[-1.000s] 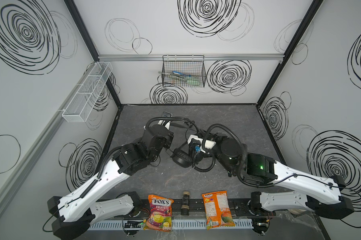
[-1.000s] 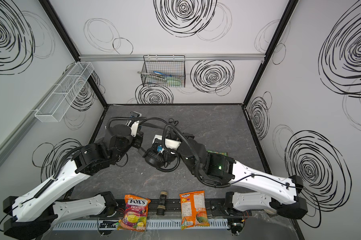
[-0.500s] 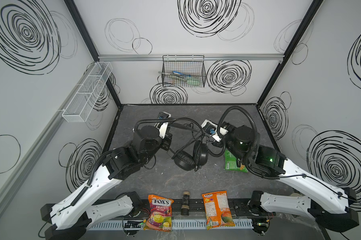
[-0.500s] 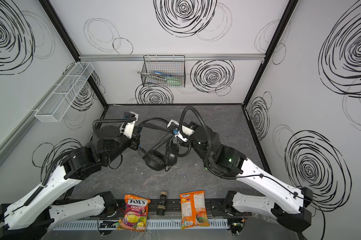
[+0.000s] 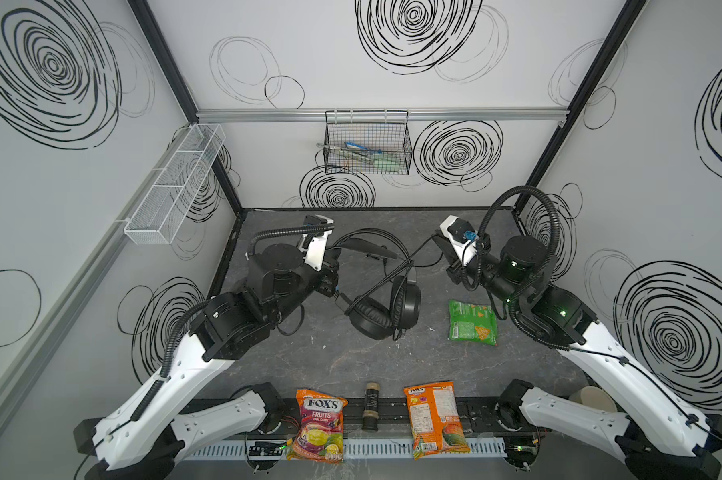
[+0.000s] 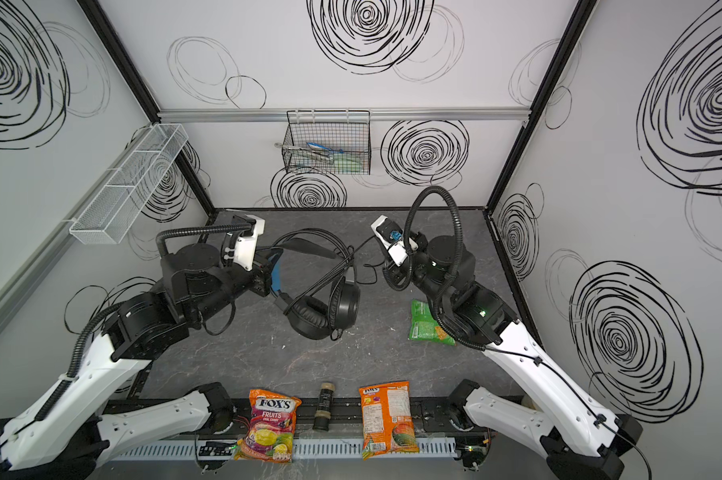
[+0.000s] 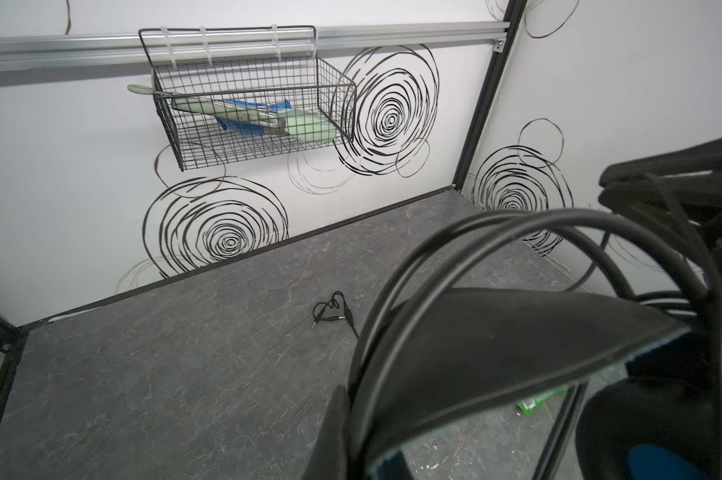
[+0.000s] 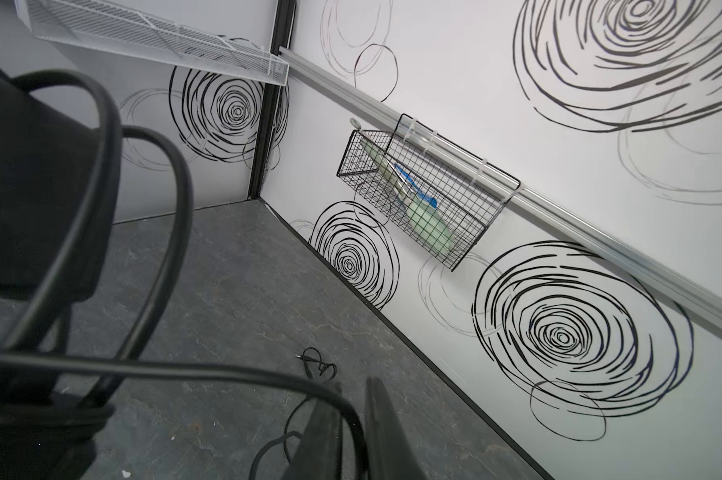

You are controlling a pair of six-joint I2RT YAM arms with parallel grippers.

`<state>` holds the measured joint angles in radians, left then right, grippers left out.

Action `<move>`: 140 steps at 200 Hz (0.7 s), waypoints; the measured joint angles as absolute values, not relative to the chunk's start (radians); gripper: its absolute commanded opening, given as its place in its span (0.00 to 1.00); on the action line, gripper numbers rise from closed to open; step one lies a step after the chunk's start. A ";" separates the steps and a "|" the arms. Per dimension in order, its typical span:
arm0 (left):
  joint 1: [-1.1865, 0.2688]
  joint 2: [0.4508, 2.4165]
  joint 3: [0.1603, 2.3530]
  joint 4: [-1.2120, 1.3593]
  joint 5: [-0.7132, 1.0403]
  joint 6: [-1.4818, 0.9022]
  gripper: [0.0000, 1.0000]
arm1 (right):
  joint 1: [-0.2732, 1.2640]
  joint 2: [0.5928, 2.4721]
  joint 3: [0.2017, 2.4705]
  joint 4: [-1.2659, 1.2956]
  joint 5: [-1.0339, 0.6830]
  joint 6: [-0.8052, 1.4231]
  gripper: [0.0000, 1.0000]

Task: Wrap the headphones

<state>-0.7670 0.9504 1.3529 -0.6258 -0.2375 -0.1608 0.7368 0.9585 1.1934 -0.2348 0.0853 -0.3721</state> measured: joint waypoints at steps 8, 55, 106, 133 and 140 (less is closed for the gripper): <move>-0.759 0.946 1.356 -0.630 -0.213 -0.168 0.00 | 0.732 0.954 1.193 -0.223 0.076 -0.357 0.20; -0.734 0.939 1.358 -0.622 -0.103 -0.238 0.00 | 0.727 0.952 1.180 -0.179 0.036 -0.296 0.18; -0.719 0.939 1.368 -0.590 -0.031 -0.313 0.00 | 0.726 0.955 1.128 -0.131 0.007 -0.247 0.16; -0.711 0.938 1.371 -0.546 -0.009 -0.350 0.00 | 0.726 0.979 1.111 -0.091 -0.018 -0.211 0.13; -0.710 0.938 1.371 -0.540 -0.006 -0.356 0.00 | 0.726 0.986 1.106 -0.081 -0.025 -0.200 0.13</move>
